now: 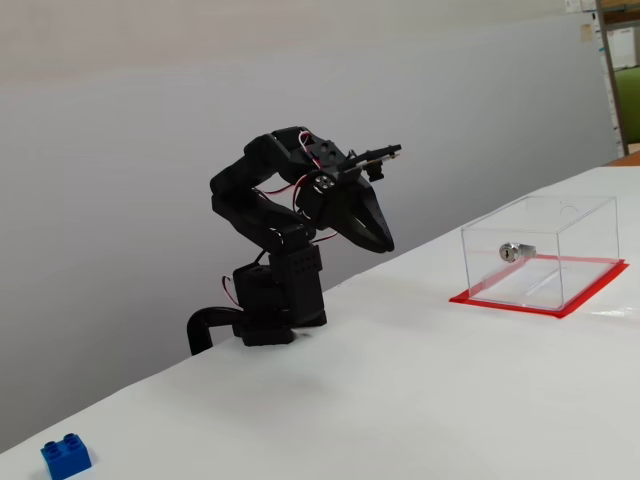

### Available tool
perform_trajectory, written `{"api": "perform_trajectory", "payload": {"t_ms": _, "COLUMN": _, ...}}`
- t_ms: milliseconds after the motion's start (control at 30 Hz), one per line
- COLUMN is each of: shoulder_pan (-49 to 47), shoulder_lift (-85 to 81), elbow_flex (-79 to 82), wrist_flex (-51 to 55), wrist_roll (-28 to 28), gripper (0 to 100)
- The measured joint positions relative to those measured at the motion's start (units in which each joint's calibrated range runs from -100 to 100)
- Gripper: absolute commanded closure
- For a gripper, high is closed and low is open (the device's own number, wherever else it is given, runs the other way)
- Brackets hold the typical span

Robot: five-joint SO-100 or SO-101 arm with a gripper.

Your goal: Pick the blue lego brick and place it into the transparent box

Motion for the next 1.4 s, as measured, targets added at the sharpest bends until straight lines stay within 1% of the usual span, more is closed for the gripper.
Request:
{"api": "perform_trajectory", "payload": {"t_ms": 233, "shoulder_pan": 8.7, "shoulder_lift": 6.0, "elbow_flex": -8.4, "wrist_flex": 0.1, "wrist_roll": 0.0, "gripper": 97}}
{"api": "perform_trajectory", "payload": {"t_ms": 700, "shoulder_pan": 31.8, "shoulder_lift": 26.8, "elbow_flex": -29.7, "wrist_flex": 0.1, "wrist_roll": 0.0, "gripper": 97}}
{"api": "perform_trajectory", "payload": {"t_ms": 967, "shoulder_pan": 40.9, "shoulder_lift": 38.7, "elbow_flex": -41.0, "wrist_flex": 0.1, "wrist_roll": 0.0, "gripper": 97}}
{"api": "perform_trajectory", "payload": {"t_ms": 1133, "shoulder_pan": 48.2, "shoulder_lift": 47.1, "elbow_flex": -46.0, "wrist_flex": 0.1, "wrist_roll": 0.0, "gripper": 97}}
{"api": "perform_trajectory", "payload": {"t_ms": 1333, "shoulder_pan": 56.3, "shoulder_lift": 54.5, "elbow_flex": -47.8, "wrist_flex": 0.1, "wrist_roll": 0.0, "gripper": 97}}
{"api": "perform_trajectory", "payload": {"t_ms": 1400, "shoulder_pan": 58.7, "shoulder_lift": 55.7, "elbow_flex": -47.8, "wrist_flex": 0.1, "wrist_roll": 0.0, "gripper": 93}}
